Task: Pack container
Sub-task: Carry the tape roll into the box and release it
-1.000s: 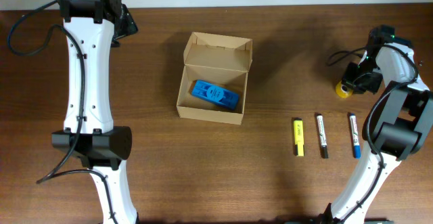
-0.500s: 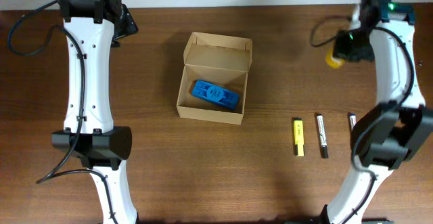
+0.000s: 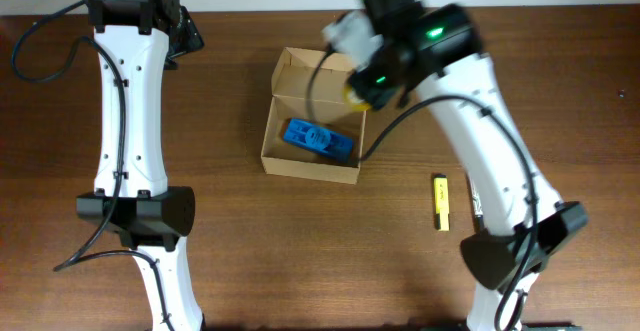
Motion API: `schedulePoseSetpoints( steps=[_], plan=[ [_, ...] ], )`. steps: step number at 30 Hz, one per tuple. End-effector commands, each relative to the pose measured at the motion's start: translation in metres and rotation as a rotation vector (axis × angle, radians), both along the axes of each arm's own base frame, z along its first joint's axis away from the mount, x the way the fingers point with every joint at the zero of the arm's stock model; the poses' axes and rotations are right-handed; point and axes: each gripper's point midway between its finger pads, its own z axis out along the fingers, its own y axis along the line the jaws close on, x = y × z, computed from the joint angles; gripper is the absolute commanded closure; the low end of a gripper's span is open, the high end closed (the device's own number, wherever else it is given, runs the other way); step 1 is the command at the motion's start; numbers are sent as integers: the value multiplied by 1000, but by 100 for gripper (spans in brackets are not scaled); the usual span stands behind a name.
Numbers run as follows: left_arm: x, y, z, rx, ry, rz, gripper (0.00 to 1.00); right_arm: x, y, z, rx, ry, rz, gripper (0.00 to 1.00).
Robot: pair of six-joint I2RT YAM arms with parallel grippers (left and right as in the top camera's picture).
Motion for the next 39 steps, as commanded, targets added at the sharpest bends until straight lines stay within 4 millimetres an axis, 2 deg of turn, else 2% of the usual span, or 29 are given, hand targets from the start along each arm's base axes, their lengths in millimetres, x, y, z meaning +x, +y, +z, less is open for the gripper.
schedulePoseSetpoints(
  steps=[1,6,23,30,34,35,36,37,38,39],
  plan=[
    [-1,3,5,18,-3,-5,0,-7,27,-1,-39,-41,172,96],
    [-1,3,5,18,-3,-5,0,-9,47,-20,-54,-15,218,96],
    [-1,3,5,18,-3,-5,0,-15,72,-166,-119,339,261,96],
    [-1,3,5,18,-3,-5,0,-22,79,-198,-128,409,266,96],
    [-1,3,5,18,-3,-5,0,-21,85,-201,-123,396,274,96],
    [-1,3,5,18,-3,-5,0,-20,85,-201,-121,393,273,93],
    [-1,3,5,18,-3,-5,0,-20,85,-201,-121,392,274,82],
    [-1,3,5,18,-3,-5,0,-19,85,-202,-125,391,269,66],
    [-1,3,5,18,-3,-5,0,-19,84,-202,-128,391,265,57],
    [-1,3,5,18,-3,-5,0,-19,84,-202,-130,391,264,53]
  ],
)
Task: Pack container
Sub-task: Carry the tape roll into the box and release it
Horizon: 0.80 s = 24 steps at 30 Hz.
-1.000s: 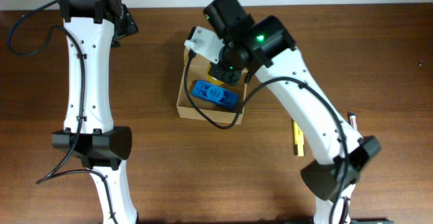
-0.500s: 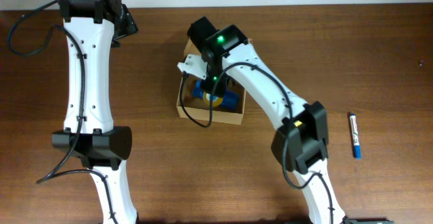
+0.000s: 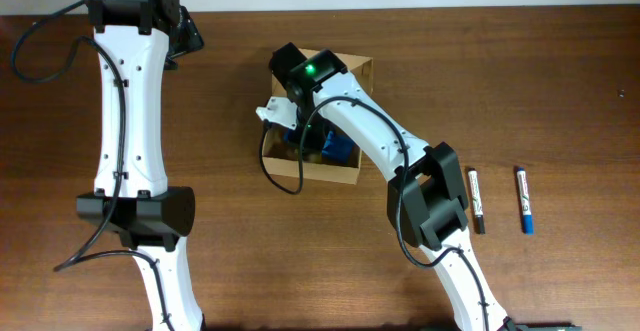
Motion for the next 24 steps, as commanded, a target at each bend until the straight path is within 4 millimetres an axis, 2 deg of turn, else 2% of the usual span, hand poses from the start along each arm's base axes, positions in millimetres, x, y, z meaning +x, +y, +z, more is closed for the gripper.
schedulePoseSetpoints(
  steps=[1,5,6,7,9,13,18,24],
  plan=[
    [-1,3,5,18,-3,-5,0,-5,4,-2,5,15,9,51],
    [-1,3,5,18,-3,-5,0,-5,-1,2,-21,9,-34,45],
    [-1,3,5,18,-3,-5,0,-7,-3,6,-25,13,-33,44],
    [-1,3,5,18,-3,-5,0,-9,-5,11,-28,11,-34,37],
    [-1,3,5,18,-3,-5,0,-7,-10,27,-37,-25,-46,36],
    [-1,3,5,18,-3,-5,0,6,-26,86,-31,-189,-114,31],
    [-1,3,5,18,-3,-5,0,20,-66,169,43,-369,-282,29],
    [-1,3,5,18,-3,-5,0,20,-128,232,99,-508,-455,28]
  ],
)
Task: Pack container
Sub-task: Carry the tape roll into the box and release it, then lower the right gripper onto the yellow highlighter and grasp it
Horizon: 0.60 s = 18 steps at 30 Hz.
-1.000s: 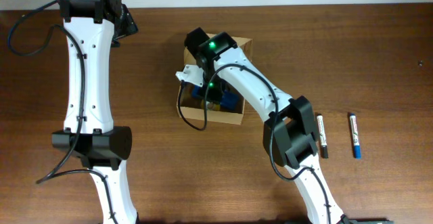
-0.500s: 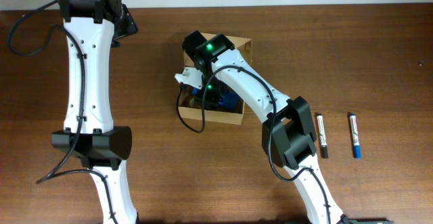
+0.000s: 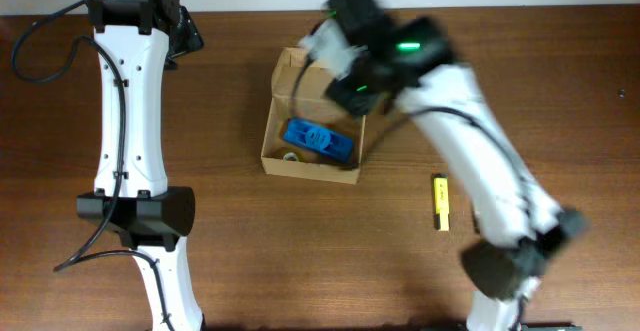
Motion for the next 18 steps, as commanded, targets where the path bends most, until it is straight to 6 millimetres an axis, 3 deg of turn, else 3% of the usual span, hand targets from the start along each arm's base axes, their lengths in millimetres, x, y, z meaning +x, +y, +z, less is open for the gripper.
schedulePoseSetpoints(
  steps=[1,4,6,11,14,18],
  plan=[
    [-1,3,5,18,-3,-6,0,-3,-49,21,9,-55,-145,28],
    [-1,3,5,18,-3,-6,0,-13,-91,28,35,-92,-243,27],
    [-1,3,5,18,-3,-6,0,-24,-121,22,56,-93,-343,25],
    [-1,3,5,18,-3,-6,0,-57,-182,-28,101,66,-690,29],
    [-1,3,5,18,-3,-6,0,-75,-198,-73,115,211,-827,29],
    [-1,3,5,18,-3,-6,0,-88,-191,-128,191,380,-862,29]
  ],
)
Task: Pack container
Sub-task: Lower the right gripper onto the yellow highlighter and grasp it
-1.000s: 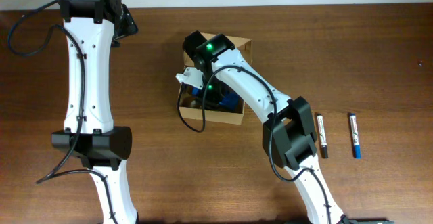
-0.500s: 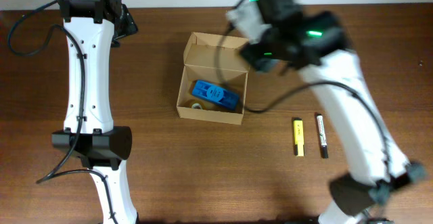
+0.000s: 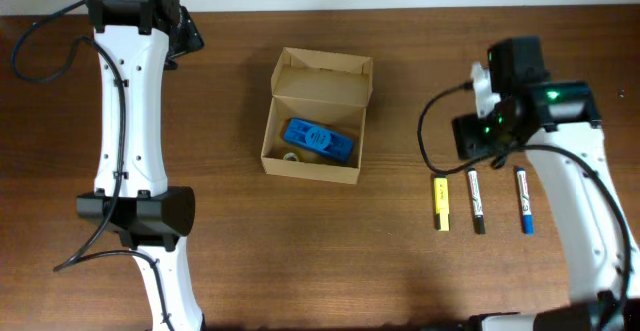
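Note:
An open cardboard box (image 3: 352,176) stands at the table's middle. In it lie a blue object (image 3: 318,141) and a small pale ring (image 3: 290,157) at its front left corner. My right gripper (image 3: 474,134) hangs to the right of the box, just behind three markers: yellow (image 3: 440,202), black (image 3: 476,200) and blue (image 3: 523,200). Its jaws are too dark to read, and nothing shows in them. My left gripper (image 3: 186,29) stays at the far left back, away from everything, its fingers hidden in shadow.
The left arm's white links (image 3: 130,121) run down the left side of the table. The box's back flap (image 3: 322,71) stands open towards the far edge. A pale wall borders the table at the back.
My right arm has moved from over the back of the box to the right, and now hangs behind the markers. The blue object and the pale ring lie in the box as before.
First my right gripper was over the box's right rim with something yellowish at its fingers, and only the blue object lay inside. Then it reached down into the box. Then it was above the box, with a pale ring inside. Now it is over by the markers.

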Motion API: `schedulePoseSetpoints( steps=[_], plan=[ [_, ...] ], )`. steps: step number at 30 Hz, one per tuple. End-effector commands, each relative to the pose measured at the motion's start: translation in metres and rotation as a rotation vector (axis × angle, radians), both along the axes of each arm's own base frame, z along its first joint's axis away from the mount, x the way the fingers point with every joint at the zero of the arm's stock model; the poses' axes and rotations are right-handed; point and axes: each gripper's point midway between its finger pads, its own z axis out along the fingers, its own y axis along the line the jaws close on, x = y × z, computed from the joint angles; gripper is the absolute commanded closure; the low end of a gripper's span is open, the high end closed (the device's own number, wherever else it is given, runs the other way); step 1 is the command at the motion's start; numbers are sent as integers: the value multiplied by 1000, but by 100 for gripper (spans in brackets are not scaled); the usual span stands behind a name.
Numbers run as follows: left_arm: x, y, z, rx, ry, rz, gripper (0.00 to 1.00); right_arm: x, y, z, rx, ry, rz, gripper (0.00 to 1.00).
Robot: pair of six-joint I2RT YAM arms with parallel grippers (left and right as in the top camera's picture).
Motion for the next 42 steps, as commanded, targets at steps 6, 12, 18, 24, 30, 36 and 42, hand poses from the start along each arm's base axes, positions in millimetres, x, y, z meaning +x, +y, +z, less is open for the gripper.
schedulePoseSetpoints(
  steps=[6,12,18,24,30,36,42],
  plan=[
    [-1,3,5,17,-4,-4,0,-12,20,-82,198,184,-154,30],
    [-1,3,5,17,-4,-4,0,-18,20,-119,188,304,-208,35],
    [-1,3,5,17,-4,-4,0,-34,21,-151,179,383,-220,36],
    [-1,3,5,17,-4,-4,0,-54,22,-180,177,404,-236,36],
    [-1,3,5,17,-4,-4,0,-65,21,-194,176,413,-239,62],
    [-1,3,5,17,-4,-4,0,-64,21,-195,177,405,-238,91],
    [-1,3,5,17,-4,-4,0,-50,22,-192,181,357,-213,96]
  ],
)
